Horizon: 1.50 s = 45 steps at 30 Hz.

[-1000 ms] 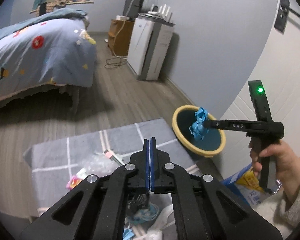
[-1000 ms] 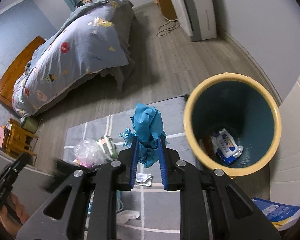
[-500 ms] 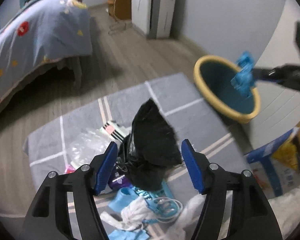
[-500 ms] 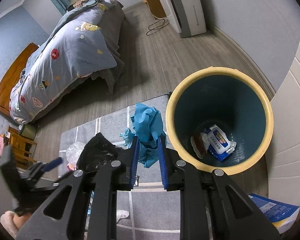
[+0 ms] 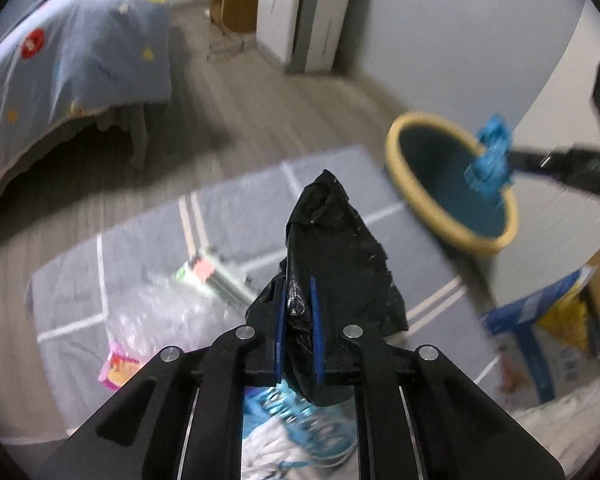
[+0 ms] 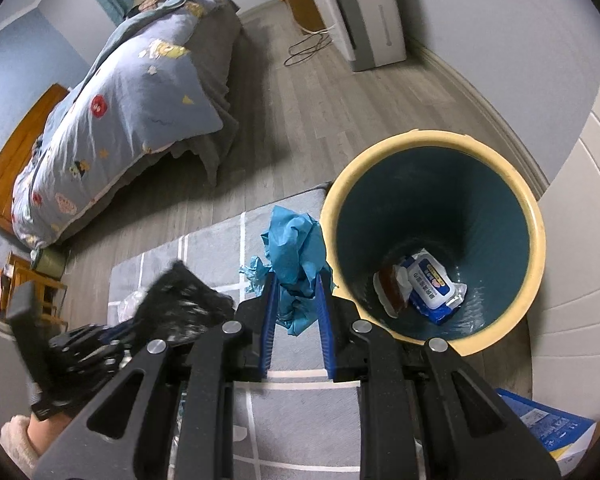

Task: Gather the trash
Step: 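Drop the teal glove into the bin with the right gripper while the left drops the black bag in, then grasp the foil packet with the right gripper while the left grasps the clear plastic bag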

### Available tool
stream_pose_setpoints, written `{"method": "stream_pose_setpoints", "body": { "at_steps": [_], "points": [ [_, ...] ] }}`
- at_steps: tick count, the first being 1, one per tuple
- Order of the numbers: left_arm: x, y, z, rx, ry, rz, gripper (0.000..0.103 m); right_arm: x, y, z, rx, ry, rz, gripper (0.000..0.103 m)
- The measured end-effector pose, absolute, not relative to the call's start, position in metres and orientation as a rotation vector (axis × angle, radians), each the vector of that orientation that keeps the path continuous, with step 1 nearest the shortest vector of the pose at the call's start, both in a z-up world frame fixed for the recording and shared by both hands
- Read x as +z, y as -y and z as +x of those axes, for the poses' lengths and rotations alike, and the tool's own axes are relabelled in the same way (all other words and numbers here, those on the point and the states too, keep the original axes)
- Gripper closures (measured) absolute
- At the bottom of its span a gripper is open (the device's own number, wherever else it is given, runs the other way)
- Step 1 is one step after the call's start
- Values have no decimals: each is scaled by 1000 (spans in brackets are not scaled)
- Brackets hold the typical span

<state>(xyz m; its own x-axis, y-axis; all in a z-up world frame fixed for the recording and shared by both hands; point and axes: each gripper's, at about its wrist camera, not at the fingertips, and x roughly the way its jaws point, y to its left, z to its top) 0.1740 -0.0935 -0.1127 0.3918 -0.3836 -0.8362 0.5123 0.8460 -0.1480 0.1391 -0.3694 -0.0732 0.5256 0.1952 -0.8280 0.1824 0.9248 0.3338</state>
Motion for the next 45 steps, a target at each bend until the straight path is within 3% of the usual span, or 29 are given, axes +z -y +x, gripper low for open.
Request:
{"method": "stream_pose_setpoints", "body": {
  "at_steps": [8, 22, 25, 26, 28, 37, 45],
  "points": [
    [-61, 142, 178, -639, -917, 99, 91, -73, 416, 135, -126, -984, 459, 84],
    [-90, 262, 205, -696, -946, 162, 90, -103, 467, 129, -269, -1008, 493, 82],
    [-90, 271, 205, -705, -936, 179, 78, -105, 473, 128, -263, -998, 527, 66],
    [-89, 273, 203, -704, -927, 182, 64, -104, 474, 128, -270, -992, 525, 58],
    [-86, 274, 201, -701, -910, 179, 50, -102, 476, 126, -278, -977, 523, 49],
    [-78, 261, 194, -669, -873, 208, 39, -103, 471, 129, -276, -987, 513, 39],
    [-66, 215, 191, -596, -853, 199, 24, -87, 450, 136, -253, -961, 426, 14]
  ]
}}
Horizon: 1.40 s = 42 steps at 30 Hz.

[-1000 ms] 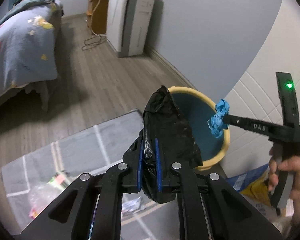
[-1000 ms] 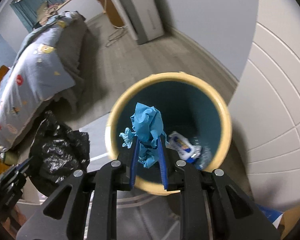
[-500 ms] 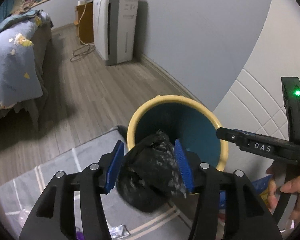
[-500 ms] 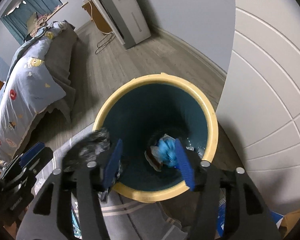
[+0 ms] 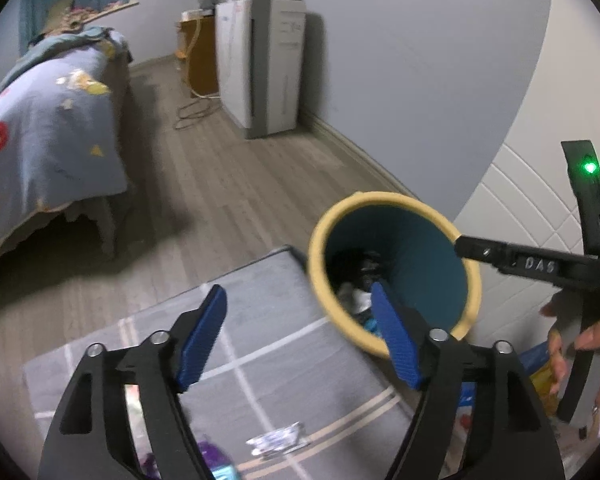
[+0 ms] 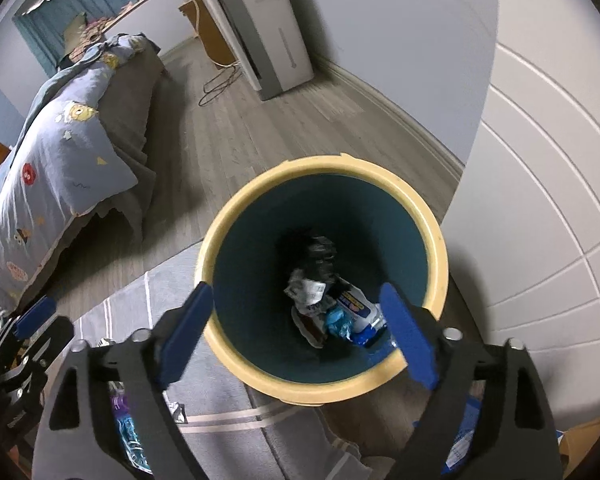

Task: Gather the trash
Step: 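Grasp the foil packet with the right gripper while the left grasps the clear plastic bag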

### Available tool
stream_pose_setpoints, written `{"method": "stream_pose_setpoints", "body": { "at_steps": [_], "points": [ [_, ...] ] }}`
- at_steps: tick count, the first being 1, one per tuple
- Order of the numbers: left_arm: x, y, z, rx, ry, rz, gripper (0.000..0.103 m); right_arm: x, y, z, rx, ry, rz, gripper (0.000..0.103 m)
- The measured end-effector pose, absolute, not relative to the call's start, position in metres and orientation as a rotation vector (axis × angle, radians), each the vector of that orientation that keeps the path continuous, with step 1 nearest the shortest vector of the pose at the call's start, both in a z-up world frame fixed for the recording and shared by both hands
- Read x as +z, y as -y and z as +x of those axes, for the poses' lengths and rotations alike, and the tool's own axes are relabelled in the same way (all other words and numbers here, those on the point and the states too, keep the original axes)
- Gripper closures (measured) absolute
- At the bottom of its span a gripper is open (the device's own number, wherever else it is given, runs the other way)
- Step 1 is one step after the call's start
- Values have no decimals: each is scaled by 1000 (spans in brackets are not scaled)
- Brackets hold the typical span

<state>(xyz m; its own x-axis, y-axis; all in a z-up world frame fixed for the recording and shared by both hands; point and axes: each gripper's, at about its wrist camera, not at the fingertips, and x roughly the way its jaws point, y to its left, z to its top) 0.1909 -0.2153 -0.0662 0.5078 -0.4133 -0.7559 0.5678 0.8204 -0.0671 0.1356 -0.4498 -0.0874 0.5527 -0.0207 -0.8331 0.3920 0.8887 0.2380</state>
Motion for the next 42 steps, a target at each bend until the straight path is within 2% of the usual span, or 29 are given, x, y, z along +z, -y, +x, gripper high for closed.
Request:
{"method": "stream_pose_setpoints", "body": {
  "at_steps": [4, 15, 21, 35, 42],
  "points": [
    [-57, 181, 186, -551, -840, 196, 14, -77, 433, 139, -229, -947, 356, 7],
    [-41, 55, 167, -340, -843, 148, 11, -63, 346, 144, -76, -949, 169, 6],
    [-57, 3, 155, -252, -872, 120, 10, -78, 295, 151, 8, -1009, 124, 6],
    [-110, -30, 181, -179, -974, 22, 10, -151, 238, 150, 206, -1181, -105, 6],
    [-130, -10, 191, -217, -1011, 61, 10, -184, 212, 142, 341, -1237, -240, 12]
  ]
}}
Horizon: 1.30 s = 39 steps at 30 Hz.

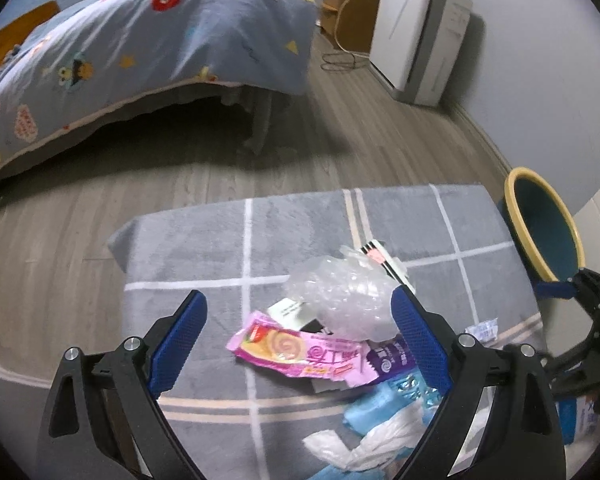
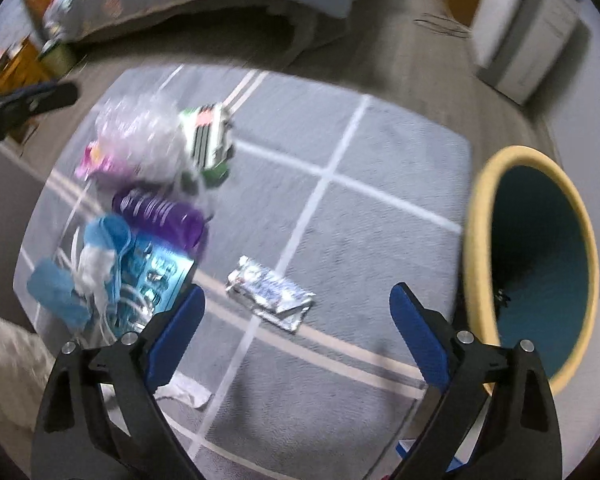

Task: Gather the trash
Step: 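Grasp the foil packet with the right gripper while the left grasps the clear plastic bag, then carry the foil packet over the bin with the right gripper while the left holds the clear plastic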

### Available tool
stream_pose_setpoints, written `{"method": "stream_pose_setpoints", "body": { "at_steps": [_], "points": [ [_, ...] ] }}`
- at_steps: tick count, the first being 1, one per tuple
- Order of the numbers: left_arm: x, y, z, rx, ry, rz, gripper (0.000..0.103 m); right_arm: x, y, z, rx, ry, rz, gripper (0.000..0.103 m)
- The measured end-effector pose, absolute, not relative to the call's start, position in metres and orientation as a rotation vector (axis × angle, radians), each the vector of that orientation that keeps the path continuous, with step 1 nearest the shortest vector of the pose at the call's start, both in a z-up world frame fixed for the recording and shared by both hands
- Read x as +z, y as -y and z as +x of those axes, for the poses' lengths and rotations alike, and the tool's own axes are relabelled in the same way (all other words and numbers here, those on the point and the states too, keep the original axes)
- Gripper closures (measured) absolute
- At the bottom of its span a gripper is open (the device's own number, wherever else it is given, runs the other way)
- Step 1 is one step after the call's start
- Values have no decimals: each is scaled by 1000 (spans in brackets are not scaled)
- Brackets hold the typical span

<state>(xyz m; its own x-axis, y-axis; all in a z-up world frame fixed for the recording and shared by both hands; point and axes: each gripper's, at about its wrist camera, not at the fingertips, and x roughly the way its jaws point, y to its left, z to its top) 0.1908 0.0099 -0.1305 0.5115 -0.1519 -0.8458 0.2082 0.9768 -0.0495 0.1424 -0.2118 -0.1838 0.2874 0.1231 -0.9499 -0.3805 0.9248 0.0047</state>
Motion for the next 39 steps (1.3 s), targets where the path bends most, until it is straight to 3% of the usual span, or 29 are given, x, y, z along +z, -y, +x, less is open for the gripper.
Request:
{"method": "stream_pose_setpoints", "body": {
  "at_steps": [14, 20, 22, 24, 26, 27, 28, 31, 39],
  "points": [
    [-159, 10, 208, -232, -1075, 96, 10, -225, 189, 143, 403, -1292, -377, 43],
    [-166, 17, 214, -267, -1105, 89, 12, -221, 194, 152, 389, -1310, -300, 72],
    [-168, 20, 214, -273, -1110, 105, 12, -220, 199, 159, 381, -1315, -276, 73],
    [-171, 21, 213, -284, -1126, 103, 19, -219, 202, 162, 381, -1314, -259, 74],
    [-174, 22, 214, -297, -1149, 101, 43, -215, 205, 165, 379, -1300, -243, 74],
    [-175, 23, 214, -313, -1160, 99, 50, -212, 205, 166, 381, -1293, -232, 74],
    [-176, 24, 213, -322, -1166, 102, 65, -209, 207, 168, 382, -1287, -218, 74],
    [-174, 29, 210, -349, -1167, 121, 82, -204, 214, 165, 373, -1280, -204, 74],
    [-152, 39, 204, -392, -1080, 156, 88, -188, 226, 170, 343, -1234, -150, 74]
  ]
}}
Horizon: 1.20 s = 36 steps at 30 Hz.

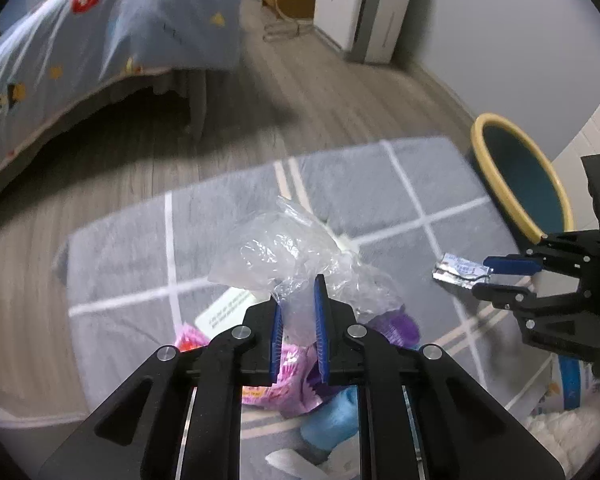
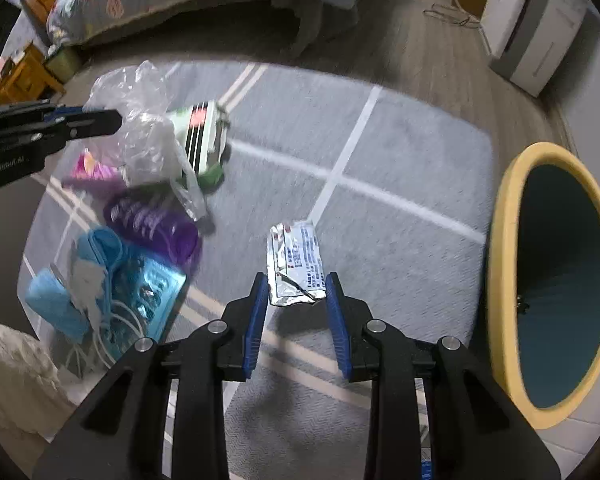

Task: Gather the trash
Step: 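Carry the foil packet over the bin with the right gripper while the left holds the clear plastic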

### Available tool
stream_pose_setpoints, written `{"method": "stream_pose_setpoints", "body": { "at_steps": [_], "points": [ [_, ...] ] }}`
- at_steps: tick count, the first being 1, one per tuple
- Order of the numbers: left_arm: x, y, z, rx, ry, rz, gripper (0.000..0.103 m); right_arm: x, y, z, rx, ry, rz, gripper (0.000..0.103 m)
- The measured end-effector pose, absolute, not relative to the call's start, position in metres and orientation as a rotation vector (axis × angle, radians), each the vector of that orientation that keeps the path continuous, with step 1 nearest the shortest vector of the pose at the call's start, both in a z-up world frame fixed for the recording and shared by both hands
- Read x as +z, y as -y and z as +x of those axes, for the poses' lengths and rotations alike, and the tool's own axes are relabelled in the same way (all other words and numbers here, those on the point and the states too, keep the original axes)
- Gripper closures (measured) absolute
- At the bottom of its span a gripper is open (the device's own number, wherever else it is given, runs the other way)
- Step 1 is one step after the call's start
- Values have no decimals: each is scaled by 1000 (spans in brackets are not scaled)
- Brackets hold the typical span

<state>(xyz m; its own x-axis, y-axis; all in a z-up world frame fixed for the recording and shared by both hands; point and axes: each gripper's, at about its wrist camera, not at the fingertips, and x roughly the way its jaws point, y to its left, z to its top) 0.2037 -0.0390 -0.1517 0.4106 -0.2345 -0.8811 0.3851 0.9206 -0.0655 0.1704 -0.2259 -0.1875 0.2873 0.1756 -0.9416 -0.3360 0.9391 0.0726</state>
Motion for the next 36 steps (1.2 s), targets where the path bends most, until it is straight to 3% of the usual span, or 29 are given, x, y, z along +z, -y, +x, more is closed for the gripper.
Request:
{"method": "stream_pose_setpoints", "body": {
  "at_steps": [19, 36],
  "points": [
    [-92, 41, 191, -430, -927, 111, 88, -113, 274, 157, 253, -1121, 125, 74],
    [-87, 96, 151, -539, -913, 204, 88, -61, 312, 141, 152, -1010, 184, 74]
  ]
}}
